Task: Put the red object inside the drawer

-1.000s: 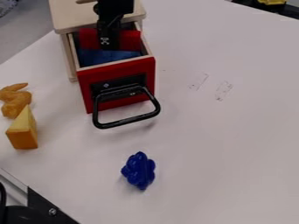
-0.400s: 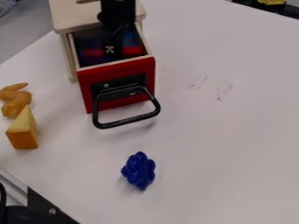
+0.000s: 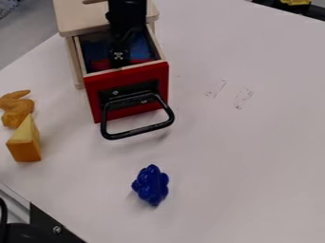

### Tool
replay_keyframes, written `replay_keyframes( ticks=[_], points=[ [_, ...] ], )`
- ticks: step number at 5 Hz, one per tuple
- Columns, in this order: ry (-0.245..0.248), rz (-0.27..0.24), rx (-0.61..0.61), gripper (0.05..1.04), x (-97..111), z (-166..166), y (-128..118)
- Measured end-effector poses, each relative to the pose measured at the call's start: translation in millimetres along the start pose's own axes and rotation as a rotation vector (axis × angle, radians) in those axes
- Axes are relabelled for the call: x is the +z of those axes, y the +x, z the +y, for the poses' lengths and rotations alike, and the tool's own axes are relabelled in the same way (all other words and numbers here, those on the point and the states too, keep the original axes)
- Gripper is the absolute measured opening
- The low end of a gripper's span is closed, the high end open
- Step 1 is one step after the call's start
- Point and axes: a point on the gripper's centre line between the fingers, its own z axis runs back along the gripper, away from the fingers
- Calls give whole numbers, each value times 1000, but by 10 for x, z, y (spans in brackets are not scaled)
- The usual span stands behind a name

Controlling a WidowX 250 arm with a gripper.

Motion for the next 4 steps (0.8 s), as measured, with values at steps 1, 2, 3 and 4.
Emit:
replay_keyframes(
  ticks=[1,2,3,4],
  points=[
    [9,-95,0,998,197,-44,41],
    [74,-127,20,997,510,-76,-36],
    [146,-176,46,998,882,-167,-102],
    [233,-191,88,998,1151,-254,-214]
  ],
)
